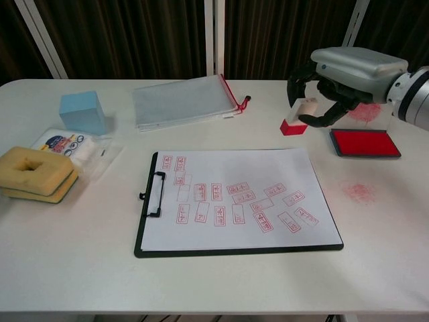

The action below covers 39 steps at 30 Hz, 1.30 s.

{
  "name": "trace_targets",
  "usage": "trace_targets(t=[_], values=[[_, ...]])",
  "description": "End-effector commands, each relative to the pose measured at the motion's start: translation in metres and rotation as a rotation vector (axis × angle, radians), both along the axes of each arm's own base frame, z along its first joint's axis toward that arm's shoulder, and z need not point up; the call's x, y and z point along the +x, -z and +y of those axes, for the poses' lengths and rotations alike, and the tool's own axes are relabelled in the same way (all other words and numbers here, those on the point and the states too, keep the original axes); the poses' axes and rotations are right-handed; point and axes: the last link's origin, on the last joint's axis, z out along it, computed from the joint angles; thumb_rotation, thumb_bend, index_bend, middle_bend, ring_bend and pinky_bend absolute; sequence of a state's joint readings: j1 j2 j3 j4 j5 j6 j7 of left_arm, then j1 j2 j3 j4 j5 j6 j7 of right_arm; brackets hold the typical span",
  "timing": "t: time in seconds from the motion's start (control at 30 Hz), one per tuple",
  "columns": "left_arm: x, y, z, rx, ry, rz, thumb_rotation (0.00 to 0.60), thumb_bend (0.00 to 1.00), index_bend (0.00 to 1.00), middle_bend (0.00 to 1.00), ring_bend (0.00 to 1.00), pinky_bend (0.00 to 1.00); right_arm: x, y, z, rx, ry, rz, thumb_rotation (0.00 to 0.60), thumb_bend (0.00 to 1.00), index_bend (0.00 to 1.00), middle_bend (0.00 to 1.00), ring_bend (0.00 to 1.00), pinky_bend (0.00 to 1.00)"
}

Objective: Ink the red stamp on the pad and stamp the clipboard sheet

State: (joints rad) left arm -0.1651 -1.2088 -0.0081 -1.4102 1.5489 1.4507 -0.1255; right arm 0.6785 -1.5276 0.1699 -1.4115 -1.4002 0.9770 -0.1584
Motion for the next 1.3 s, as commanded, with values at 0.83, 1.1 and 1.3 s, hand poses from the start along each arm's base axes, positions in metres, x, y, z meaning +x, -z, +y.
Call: trace_targets(t=[0.83, 1.1, 1.3], values=[[-0.008, -0.001, -0.002, 0.003, -0.010, -0.011, 0.600, 0.12, 0.08, 0.09, 0.10, 0.19, 0.017, 0.066, 0.020, 0.085, -0.028, 0.153, 0.600, 0.44, 0.94, 0.81, 0.86, 0.90], [-0.009, 0.000, -0.002, 0.002, -0.013, -0.011, 0.600, 0.12, 0.08, 0.09, 0.10, 0.19, 0.013, 0.068, 0.020, 0.093, -0.022, 0.161, 0.600, 0.44, 0.94, 0.81, 0.86, 0.90], [-0.009, 0.001, -0.001, 0.001, -0.013, -0.012, 0.600, 0.12, 0.08, 0.09, 0.10, 0.19, 0.013, 0.069, 0.020, 0.094, -0.025, 0.157, 0.600, 0.44, 0.94, 0.81, 0.86, 0.90]])
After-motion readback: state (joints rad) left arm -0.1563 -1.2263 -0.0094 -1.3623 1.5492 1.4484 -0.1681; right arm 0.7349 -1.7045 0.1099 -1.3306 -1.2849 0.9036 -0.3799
